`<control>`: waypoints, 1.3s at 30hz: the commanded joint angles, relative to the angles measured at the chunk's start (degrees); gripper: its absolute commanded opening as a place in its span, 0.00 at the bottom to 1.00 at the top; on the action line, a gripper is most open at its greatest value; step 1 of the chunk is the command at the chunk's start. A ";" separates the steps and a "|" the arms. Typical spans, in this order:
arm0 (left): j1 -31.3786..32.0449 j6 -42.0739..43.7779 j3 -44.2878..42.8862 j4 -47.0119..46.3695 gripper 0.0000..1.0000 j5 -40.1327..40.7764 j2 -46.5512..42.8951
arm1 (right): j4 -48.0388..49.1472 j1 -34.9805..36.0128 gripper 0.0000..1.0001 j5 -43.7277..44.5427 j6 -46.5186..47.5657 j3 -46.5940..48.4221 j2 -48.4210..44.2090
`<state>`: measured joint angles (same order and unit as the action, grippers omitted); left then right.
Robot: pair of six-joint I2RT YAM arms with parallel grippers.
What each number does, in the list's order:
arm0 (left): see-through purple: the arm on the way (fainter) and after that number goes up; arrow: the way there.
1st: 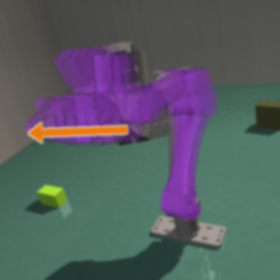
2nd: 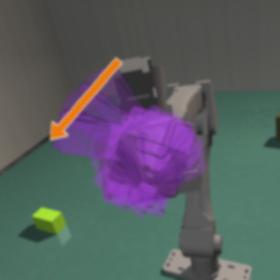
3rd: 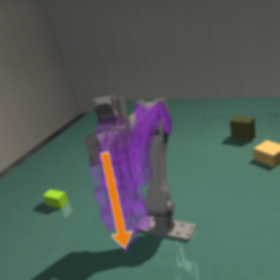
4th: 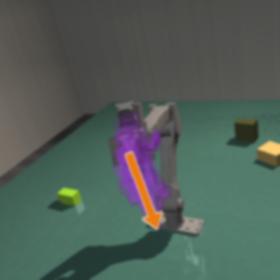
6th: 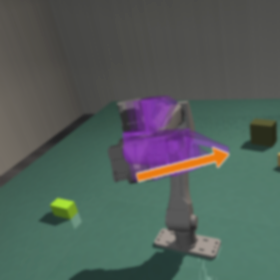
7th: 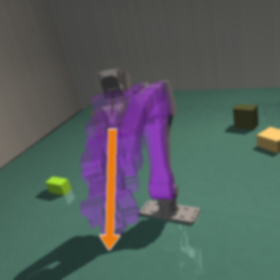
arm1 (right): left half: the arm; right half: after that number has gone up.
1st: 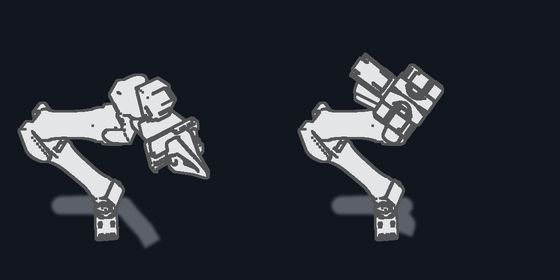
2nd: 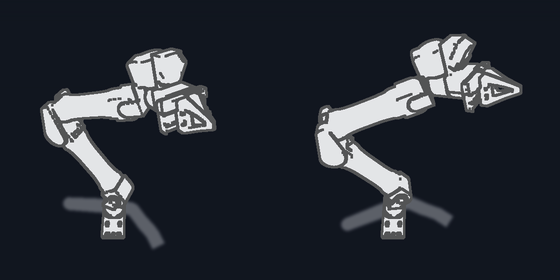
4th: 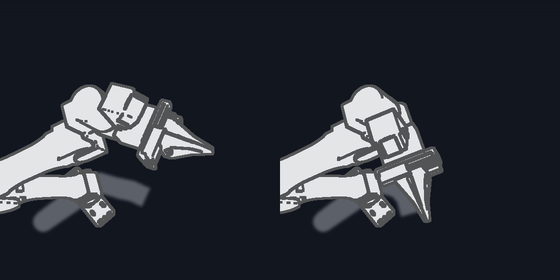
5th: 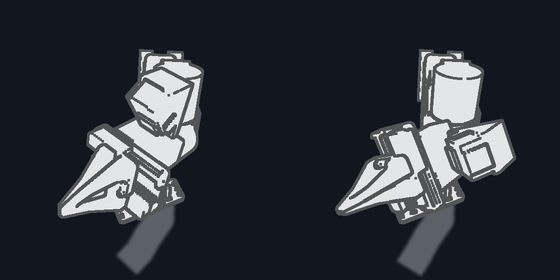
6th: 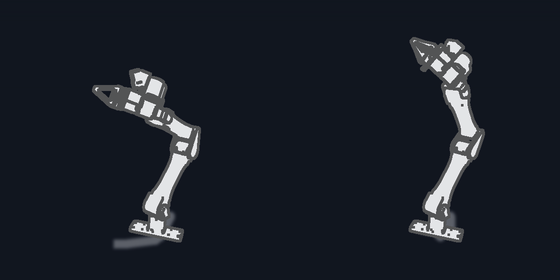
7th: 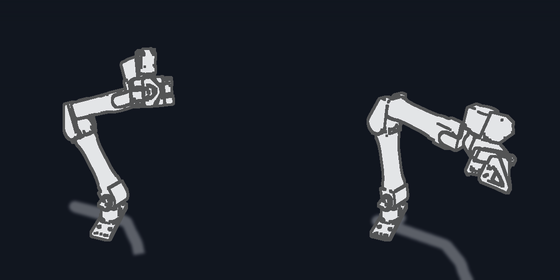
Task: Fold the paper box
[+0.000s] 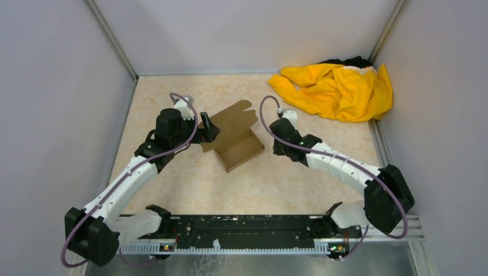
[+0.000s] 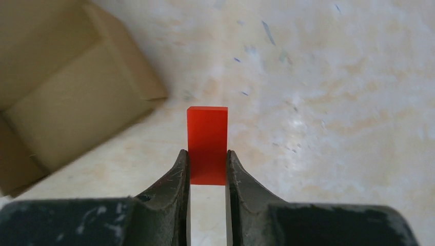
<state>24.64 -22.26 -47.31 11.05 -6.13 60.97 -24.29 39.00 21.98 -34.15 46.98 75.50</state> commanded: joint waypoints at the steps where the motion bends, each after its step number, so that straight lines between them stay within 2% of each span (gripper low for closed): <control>1: -0.25 1.21 -1.78 1.87 0.99 3.78 -0.29 | 1.89 4.78 0.00 -5.40 12.04 13.08 4.44; 6: -0.43 1.06 -2.00 2.47 0.99 5.20 -1.24 | 6.31 7.49 0.00 -12.35 18.11 20.14 12.85; 10: -0.64 1.08 -1.91 3.62 0.99 5.60 -1.96 | 7.56 8.75 0.00 -14.11 19.84 24.41 19.28; 15: -0.74 0.92 -1.27 3.83 0.99 8.15 -3.11 | 8.65 9.95 0.01 -14.78 21.81 25.64 22.74; 18: -0.83 0.82 -0.80 3.49 0.99 8.49 -3.03 | 11.17 10.30 0.12 -15.20 22.97 24.84 23.99; 19: -0.83 0.75 -0.69 3.36 0.99 8.42 -2.92 | 11.71 10.31 0.20 -15.29 23.11 24.56 24.46; 21: -0.83 0.73 -0.68 3.43 0.99 8.44 -2.55 | 11.82 10.39 0.42 -15.34 23.16 24.13 24.54; 23: -0.83 0.70 -0.73 3.50 0.99 8.34 -2.36 | 13.60 10.39 0.60 -14.93 22.53 21.81 22.43; 26: -0.83 0.40 -0.31 3.25 0.99 8.19 -2.44 | 15.79 10.39 0.75 -14.97 22.24 18.34 17.39; 31: -0.83 0.03 0.17 3.06 0.99 7.04 -2.52 | 9.88 10.38 0.75 -13.02 22.72 18.89 11.51; 39: -0.85 -1.73 2.72 3.02 0.99 2.71 -4.82 | 9.00 10.39 0.75 -18.99 14.61 7.25 -4.84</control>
<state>24.21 -22.55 -46.00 14.52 -0.01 58.15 -14.87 48.99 5.69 -14.72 58.30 77.10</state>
